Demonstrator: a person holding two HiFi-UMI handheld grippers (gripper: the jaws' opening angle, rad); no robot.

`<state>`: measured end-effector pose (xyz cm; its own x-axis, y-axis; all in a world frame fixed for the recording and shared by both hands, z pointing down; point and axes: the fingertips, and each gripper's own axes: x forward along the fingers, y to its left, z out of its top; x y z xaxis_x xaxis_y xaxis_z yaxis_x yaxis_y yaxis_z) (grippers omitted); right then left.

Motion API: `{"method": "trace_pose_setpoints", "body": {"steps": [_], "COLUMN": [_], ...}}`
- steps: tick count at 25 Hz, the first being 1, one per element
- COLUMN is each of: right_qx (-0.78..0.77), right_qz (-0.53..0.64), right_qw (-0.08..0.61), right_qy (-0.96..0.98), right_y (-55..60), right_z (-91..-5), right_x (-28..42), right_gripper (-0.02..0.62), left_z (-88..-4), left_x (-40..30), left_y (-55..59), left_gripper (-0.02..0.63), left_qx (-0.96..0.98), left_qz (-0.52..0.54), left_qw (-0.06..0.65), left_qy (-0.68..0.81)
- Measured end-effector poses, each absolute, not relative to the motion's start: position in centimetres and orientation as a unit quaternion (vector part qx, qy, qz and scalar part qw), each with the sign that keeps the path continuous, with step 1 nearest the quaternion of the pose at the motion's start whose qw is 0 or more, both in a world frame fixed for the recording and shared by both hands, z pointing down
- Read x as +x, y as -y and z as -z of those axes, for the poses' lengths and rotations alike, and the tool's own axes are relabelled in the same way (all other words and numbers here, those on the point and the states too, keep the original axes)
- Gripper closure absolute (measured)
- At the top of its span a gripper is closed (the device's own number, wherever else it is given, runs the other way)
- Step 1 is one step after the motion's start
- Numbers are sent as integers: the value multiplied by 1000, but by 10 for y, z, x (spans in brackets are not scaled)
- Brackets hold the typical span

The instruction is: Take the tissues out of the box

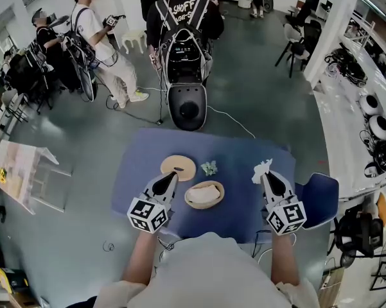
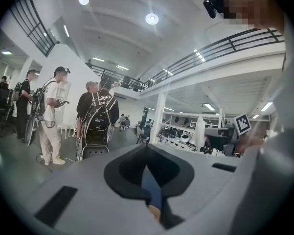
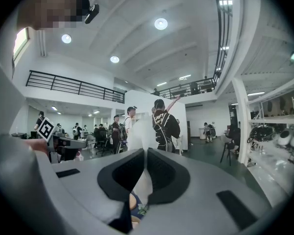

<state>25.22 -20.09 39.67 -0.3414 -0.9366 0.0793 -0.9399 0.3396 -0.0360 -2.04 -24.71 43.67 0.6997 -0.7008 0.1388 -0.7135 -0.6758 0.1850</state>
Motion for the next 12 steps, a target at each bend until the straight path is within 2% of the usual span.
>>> {"method": "trace_pose_setpoints", "body": {"steps": [12], "right_qx": [573], "right_qz": [-37], "right_qw": [24], "right_qy": [818], "right_y": [205], "right_z": [-395], "right_x": [250], "right_gripper": [554], "left_z": [-437], "left_x": [-23], "left_y": [250], "left_gripper": [597], "left_qx": [914], "left_qz": [-28], "left_qw": [117], "left_qy": [387]}}
